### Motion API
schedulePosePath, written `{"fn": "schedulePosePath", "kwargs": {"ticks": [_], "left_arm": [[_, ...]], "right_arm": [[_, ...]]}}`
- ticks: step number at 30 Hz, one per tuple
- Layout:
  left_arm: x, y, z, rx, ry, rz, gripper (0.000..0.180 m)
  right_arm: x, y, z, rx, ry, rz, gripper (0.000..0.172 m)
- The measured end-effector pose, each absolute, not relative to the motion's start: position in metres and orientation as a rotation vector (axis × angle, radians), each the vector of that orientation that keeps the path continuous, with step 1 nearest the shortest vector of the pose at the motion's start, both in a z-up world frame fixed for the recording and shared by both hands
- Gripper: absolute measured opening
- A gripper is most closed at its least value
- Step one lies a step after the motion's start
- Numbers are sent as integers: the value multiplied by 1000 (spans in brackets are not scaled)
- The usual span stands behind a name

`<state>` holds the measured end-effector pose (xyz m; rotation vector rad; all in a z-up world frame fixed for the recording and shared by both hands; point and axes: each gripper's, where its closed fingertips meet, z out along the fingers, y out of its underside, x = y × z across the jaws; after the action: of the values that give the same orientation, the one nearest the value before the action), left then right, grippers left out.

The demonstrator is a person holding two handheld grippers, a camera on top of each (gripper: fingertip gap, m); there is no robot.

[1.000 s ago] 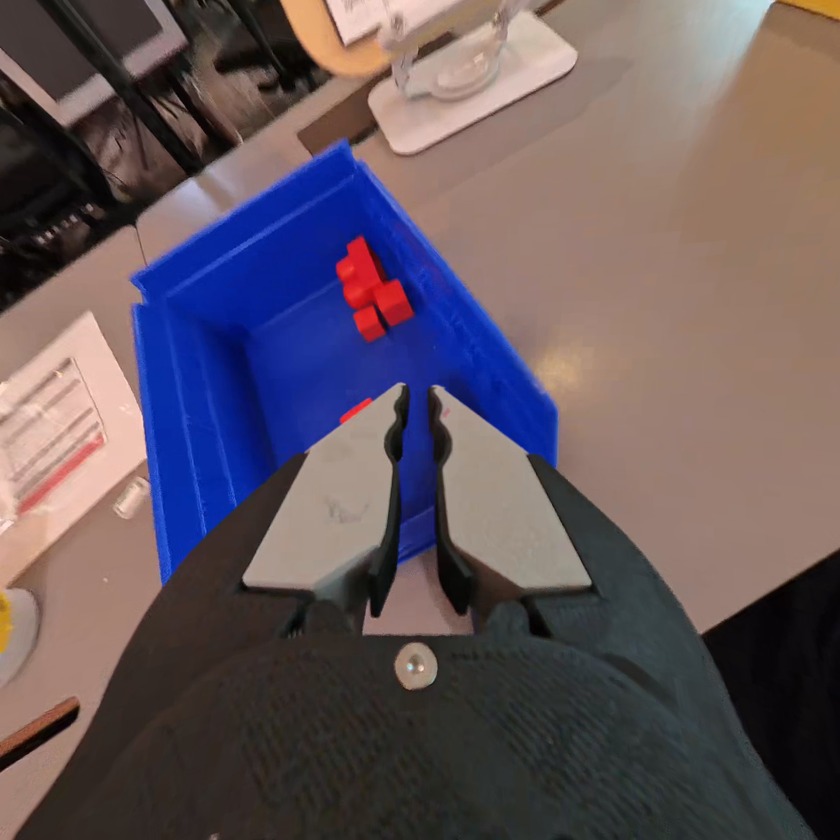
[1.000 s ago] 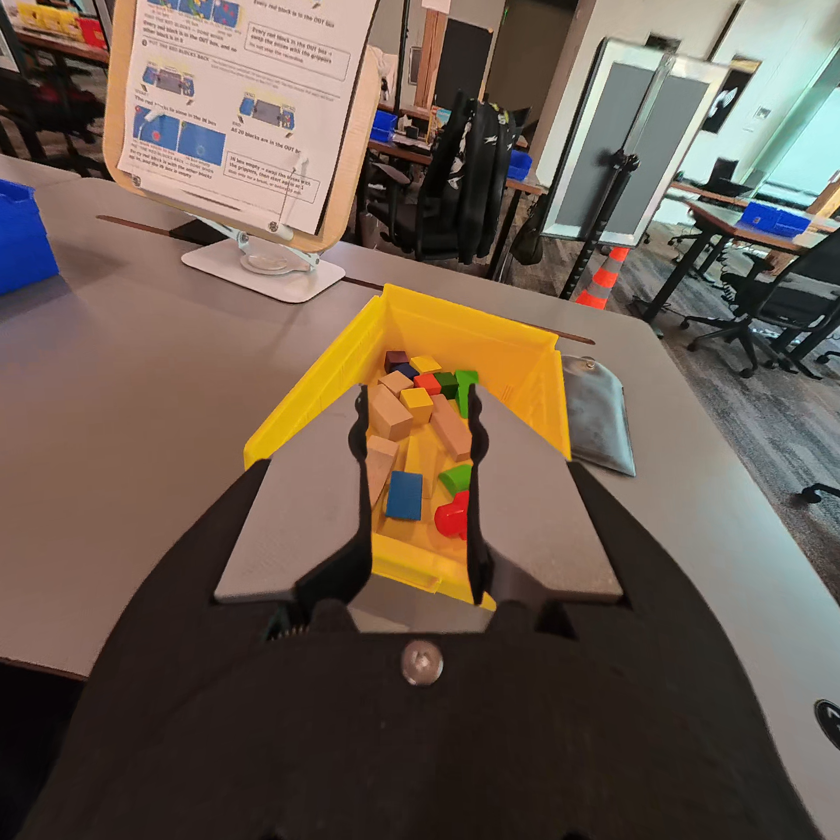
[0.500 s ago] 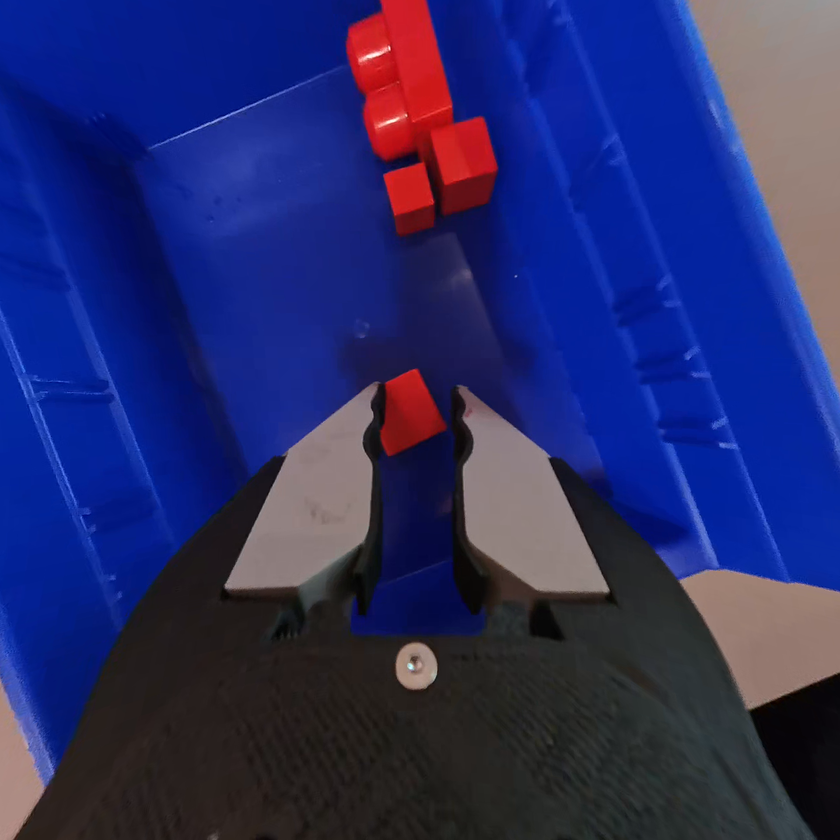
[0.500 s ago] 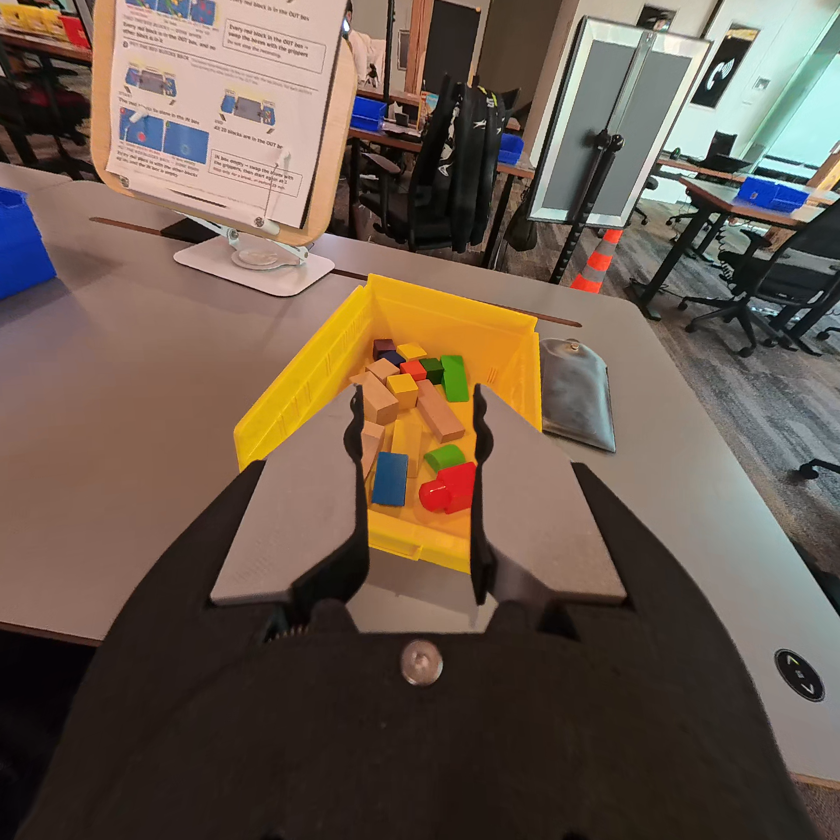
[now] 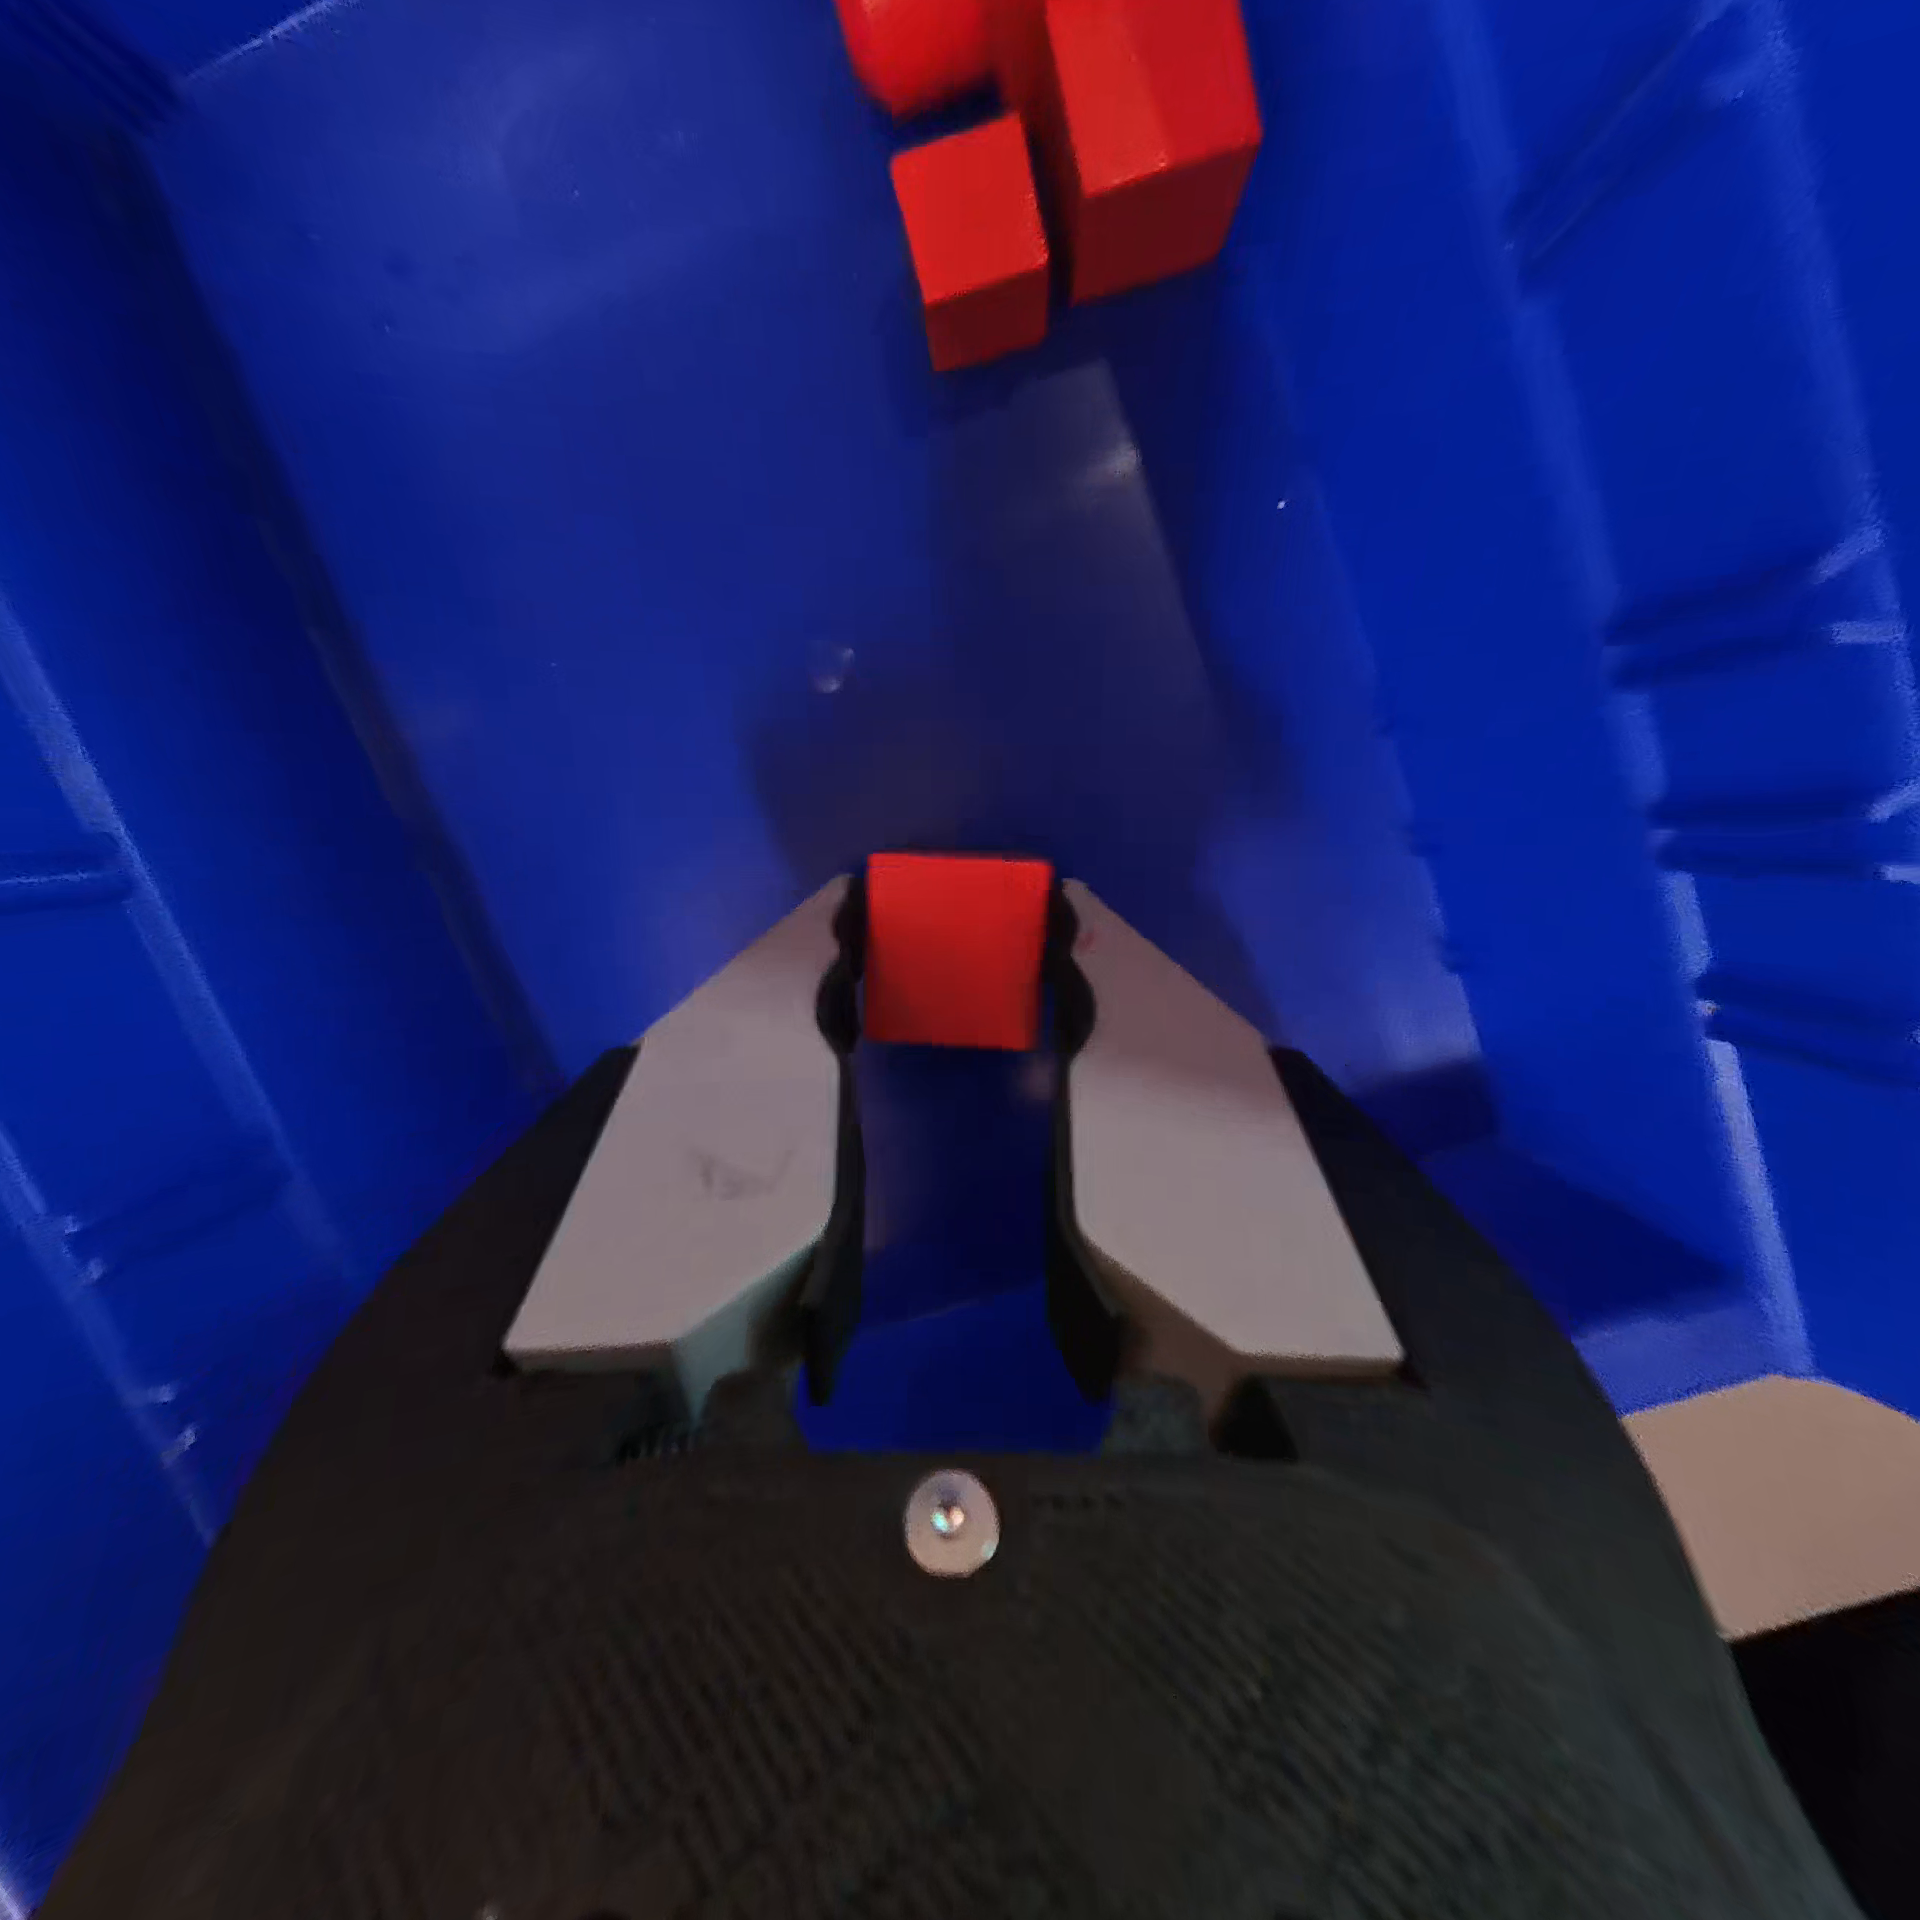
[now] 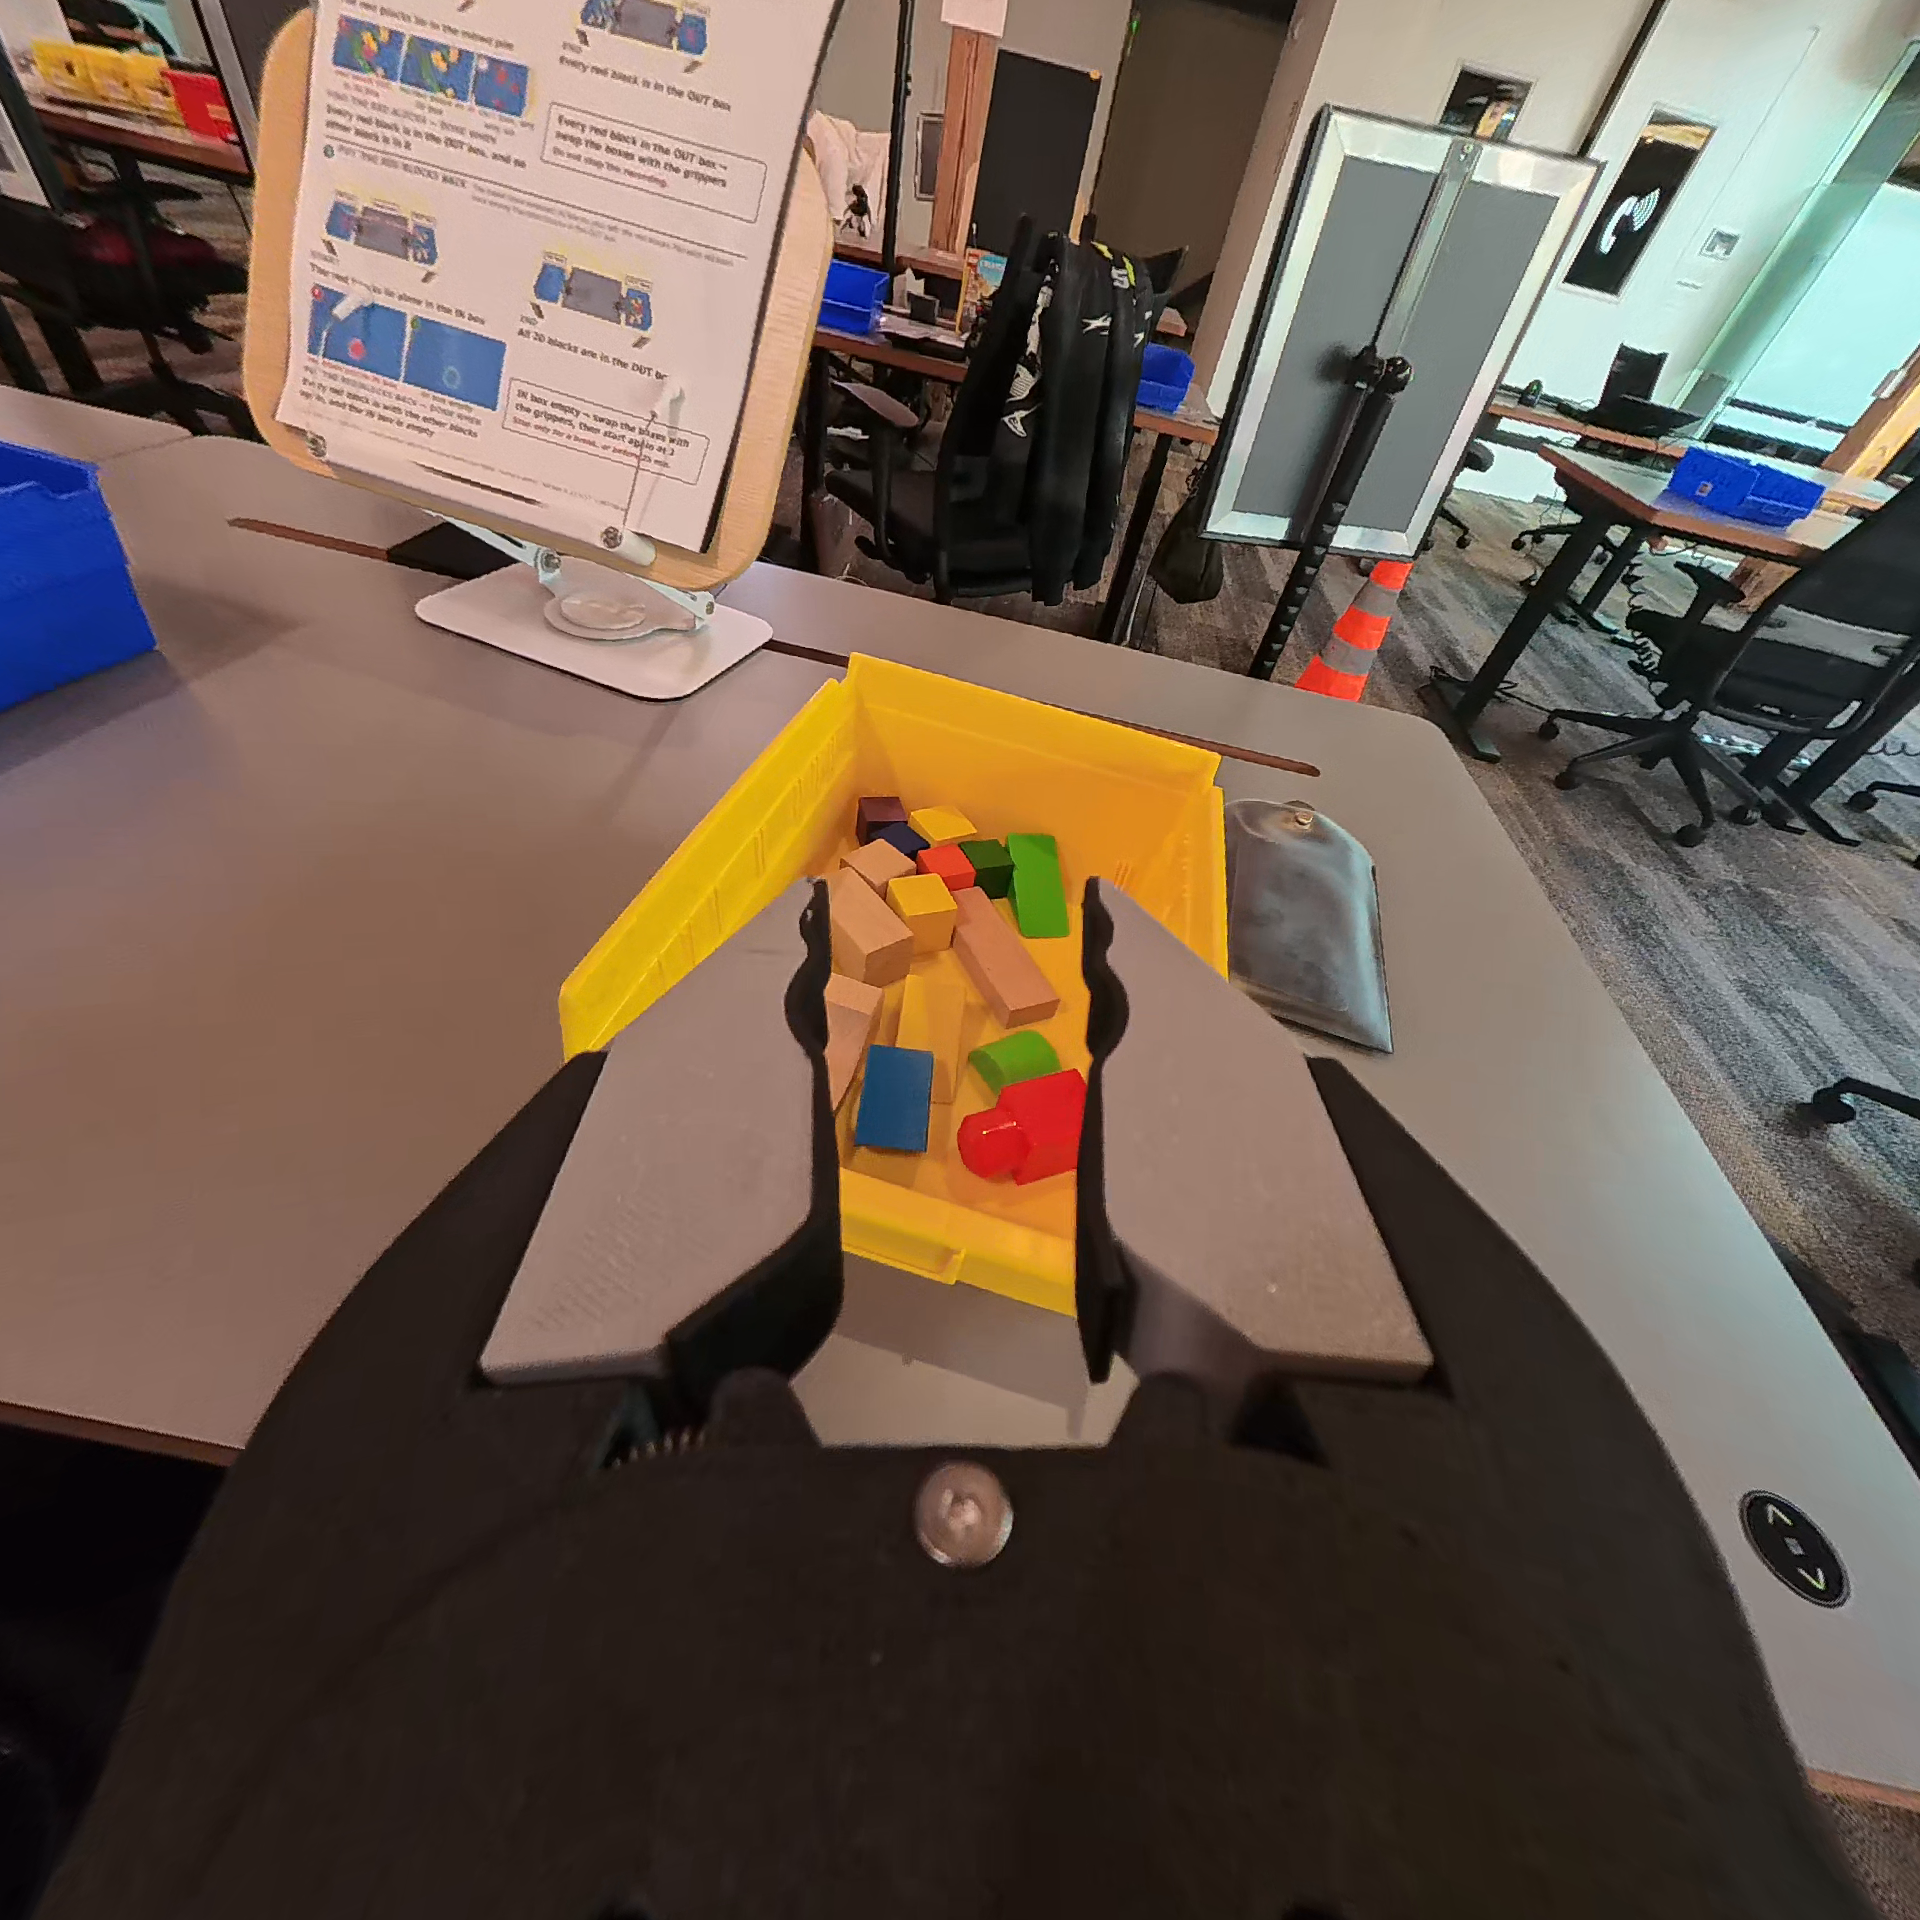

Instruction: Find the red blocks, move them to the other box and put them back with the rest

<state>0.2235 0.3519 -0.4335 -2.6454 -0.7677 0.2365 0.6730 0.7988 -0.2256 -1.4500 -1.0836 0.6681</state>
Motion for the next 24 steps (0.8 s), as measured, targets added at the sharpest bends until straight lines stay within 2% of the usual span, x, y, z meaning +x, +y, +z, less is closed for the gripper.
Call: {"fn": "schedulePosePath", "kwargs": {"ticks": [7, 13, 17, 24], "left_arm": [[223, 348, -421, -2643, -623, 399, 32], [244, 379, -346, -2350, -315, 569, 32], [327, 421, -285, -2065, 168, 684, 32], [472, 480, -264, -1772, 638, 865, 31]], "right_arm": [[670, 790, -224, -1434, -1103, 692, 45], [654, 770, -232, -1436, -1172, 758, 45], [622, 708, -239, -1404, -1334, 1032, 45], [573, 546, -253, -1235, -1697, 1498, 52]]}}
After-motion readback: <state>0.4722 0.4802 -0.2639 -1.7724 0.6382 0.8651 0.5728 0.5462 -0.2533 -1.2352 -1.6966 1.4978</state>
